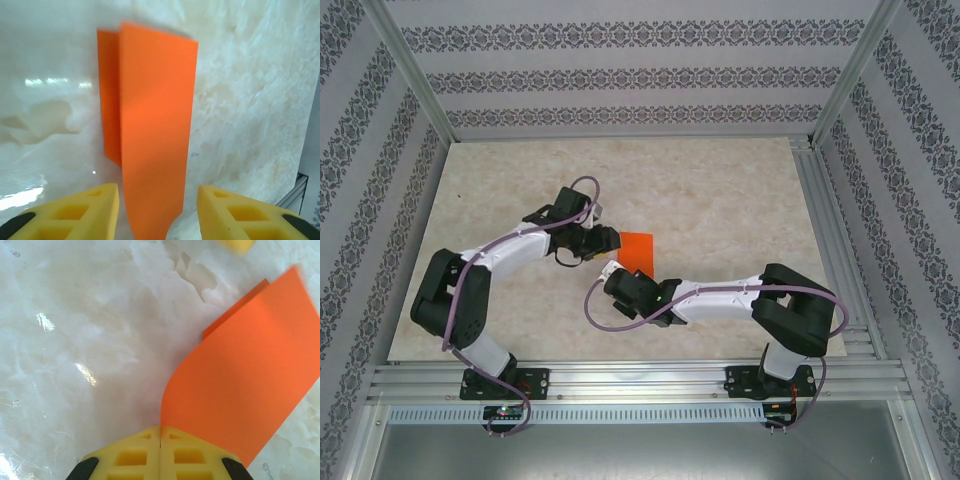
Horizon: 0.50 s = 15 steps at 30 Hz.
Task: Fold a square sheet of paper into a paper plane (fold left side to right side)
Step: Third fold the triangle at the center of the table.
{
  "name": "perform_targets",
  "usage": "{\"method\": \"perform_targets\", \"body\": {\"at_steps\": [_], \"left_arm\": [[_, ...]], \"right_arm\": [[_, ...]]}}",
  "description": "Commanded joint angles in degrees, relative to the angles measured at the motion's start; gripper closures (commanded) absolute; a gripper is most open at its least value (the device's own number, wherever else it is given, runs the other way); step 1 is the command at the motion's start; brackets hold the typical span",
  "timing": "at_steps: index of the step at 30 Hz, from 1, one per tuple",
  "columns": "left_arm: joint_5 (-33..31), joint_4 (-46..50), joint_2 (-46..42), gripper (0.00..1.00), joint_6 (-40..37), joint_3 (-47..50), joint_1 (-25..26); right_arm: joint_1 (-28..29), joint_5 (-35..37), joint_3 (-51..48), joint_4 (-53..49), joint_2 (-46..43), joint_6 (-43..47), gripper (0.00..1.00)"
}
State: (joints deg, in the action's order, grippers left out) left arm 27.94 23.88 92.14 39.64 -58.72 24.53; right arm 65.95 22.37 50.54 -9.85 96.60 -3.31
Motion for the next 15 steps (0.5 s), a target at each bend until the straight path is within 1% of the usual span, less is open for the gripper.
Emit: {"method": "perform_targets", "body": {"at_steps": [1, 5, 9, 15], "left_arm": [[-0.16, 5.63, -1.81, 0.53, -5.26, -2.72, -2.3], [5.7, 3.04, 3.14, 0.62, -6.07, -7.34, -1.59], [8.77, 1.64, 10.91, 0.66, -7.47, -13.0, 0.34], [9.88, 2.08, 21.66, 0.7, -8.66, -21.63, 2.61]], "right_arm": [[-0.38, -1.63, -0.36, 0.17, -1.54, -0.98, 1.0], [-0.41, -1.98, -0.45, 0.35, -1.08, -1.21, 1.0], [-0.41, -2.14, -0.39, 0.22, -1.04, -1.51, 1.0], [-0.74, -2.37, -0.11, -0.06, -0.87, -1.69, 1.0]]}}
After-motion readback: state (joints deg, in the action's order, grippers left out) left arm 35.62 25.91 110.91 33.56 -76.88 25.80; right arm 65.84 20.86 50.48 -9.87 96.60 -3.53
